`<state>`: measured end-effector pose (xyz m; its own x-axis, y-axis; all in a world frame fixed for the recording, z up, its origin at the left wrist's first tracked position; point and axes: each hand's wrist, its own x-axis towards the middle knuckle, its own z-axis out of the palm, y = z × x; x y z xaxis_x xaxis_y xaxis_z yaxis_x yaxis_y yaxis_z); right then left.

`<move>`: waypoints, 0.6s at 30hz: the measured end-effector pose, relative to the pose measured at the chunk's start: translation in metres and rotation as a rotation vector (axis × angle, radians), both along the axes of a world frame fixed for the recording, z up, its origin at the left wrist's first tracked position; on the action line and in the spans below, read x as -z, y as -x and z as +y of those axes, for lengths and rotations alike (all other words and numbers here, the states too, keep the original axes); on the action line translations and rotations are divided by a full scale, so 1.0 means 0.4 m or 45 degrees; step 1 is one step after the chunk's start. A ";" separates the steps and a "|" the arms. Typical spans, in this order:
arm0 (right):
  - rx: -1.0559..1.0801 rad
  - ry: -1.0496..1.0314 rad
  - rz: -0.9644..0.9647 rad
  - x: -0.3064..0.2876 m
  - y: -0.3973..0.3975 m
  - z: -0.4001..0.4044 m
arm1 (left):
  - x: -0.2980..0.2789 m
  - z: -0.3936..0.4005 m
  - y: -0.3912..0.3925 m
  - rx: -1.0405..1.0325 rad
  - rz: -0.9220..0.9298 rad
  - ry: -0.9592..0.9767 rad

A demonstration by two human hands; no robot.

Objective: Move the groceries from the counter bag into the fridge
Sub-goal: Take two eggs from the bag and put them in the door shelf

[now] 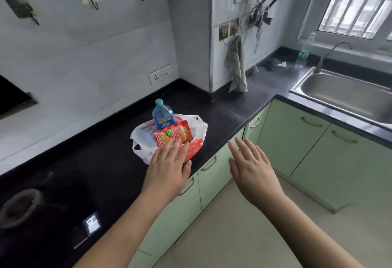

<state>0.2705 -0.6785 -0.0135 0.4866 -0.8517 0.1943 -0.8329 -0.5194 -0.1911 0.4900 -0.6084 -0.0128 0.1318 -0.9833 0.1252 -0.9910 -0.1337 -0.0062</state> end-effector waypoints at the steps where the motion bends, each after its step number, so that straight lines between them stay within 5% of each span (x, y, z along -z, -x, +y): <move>1: -0.026 -0.006 -0.001 0.002 -0.002 -0.020 | 0.000 -0.009 0.001 -0.018 -0.005 0.005; 18: -0.436 -0.120 0.016 0.049 -0.251 -0.242 | 0.073 -0.089 -0.165 -0.282 0.067 -0.091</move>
<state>0.3711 -0.7752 -0.0331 0.7491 -0.6524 0.1150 -0.6158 -0.7497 -0.2423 0.5560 -0.6439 -0.0419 0.3502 -0.9357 0.0431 -0.9366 -0.3493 0.0275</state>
